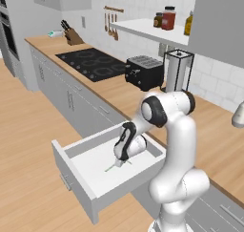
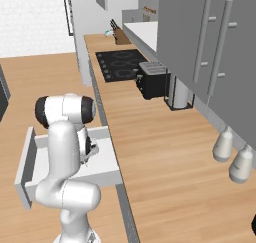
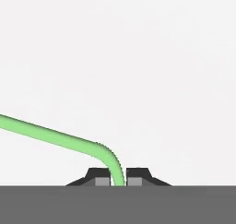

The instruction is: Take a straw from the drawer in front and place it inside the glass cup on the dining counter.

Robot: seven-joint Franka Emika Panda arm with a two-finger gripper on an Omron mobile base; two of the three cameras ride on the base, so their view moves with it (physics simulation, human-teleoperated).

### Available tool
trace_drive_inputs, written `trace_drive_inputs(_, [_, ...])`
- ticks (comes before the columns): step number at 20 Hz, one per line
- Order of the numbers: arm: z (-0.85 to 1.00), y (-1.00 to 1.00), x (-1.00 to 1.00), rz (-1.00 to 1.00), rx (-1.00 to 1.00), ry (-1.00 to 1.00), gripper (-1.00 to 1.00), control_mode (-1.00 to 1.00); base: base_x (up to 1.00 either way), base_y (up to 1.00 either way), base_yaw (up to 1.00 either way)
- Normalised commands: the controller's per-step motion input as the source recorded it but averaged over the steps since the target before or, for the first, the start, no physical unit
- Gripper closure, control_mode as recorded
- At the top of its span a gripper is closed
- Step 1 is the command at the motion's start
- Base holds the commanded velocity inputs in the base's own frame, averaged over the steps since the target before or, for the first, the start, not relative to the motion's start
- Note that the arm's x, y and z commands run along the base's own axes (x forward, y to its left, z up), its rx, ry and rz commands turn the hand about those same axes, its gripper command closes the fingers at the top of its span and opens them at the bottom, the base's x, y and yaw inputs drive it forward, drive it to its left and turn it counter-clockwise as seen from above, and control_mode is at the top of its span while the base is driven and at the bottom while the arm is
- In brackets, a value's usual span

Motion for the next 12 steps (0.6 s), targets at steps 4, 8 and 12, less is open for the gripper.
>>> trace_drive_inputs(4, [1.0, 0.08, -0.44, 0.0, 0.13, -0.23, 1.0, -1.0, 0.0, 0.0, 0.0])
trace_drive_inputs(8, [1.0, 0.26, -0.02, 0.0, 0.14, -0.16, 1.0, -1.0, 0.0, 0.0, 0.0])
trace_drive_inputs(12, [1.0, 0.42, 0.24, 0.0, 0.13, -0.08, 1.0, -1.0, 0.0, 0.0, 0.0])
